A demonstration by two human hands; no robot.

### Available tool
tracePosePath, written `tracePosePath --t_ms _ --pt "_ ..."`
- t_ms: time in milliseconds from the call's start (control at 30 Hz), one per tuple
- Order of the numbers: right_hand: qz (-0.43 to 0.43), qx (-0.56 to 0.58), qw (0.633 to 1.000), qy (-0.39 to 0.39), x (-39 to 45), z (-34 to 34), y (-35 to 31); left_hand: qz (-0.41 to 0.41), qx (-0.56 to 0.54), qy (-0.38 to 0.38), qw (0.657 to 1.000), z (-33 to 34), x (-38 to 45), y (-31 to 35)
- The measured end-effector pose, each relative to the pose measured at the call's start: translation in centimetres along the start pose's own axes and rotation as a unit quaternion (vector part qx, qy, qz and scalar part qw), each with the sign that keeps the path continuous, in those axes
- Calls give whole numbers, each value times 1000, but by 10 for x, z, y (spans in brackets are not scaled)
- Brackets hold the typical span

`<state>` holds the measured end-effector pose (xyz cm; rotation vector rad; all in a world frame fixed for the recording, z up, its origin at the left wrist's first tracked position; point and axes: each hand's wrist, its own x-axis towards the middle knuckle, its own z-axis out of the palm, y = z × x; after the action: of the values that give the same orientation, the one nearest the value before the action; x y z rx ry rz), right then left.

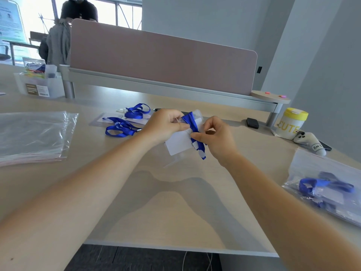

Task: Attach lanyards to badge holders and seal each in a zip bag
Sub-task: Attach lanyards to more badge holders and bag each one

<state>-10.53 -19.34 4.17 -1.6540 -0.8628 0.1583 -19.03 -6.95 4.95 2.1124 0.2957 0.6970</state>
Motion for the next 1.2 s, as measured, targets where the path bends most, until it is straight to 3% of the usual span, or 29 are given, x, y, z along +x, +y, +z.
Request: tracePosePath --t_ms 100,233,400,700,933,1033,1200 --pt "14 27 999 -9 1 1 3 7 7 -6 1000 -1 -1 1" --pt "48 17 992 -115 1 0 0 23 28 -10 999 -2 -2 0" --pt "92 12 980 -178 -1 -4 2 26 66 7 997 0 -3 -3" --pt "98 69 981 -151 -6 16 11 -12 200 58 978 -6 -7 -9" --pt "82 54 991 -88 -11 51 13 -45 211 74 974 -57 -47 -45" --pt "73 36 993 -85 -15 76 8 -72 258 98 959 -89 -72 -65" --pt "59 38 993 -94 -18 119 -3 -161 373 123 905 -150 -116 -94"
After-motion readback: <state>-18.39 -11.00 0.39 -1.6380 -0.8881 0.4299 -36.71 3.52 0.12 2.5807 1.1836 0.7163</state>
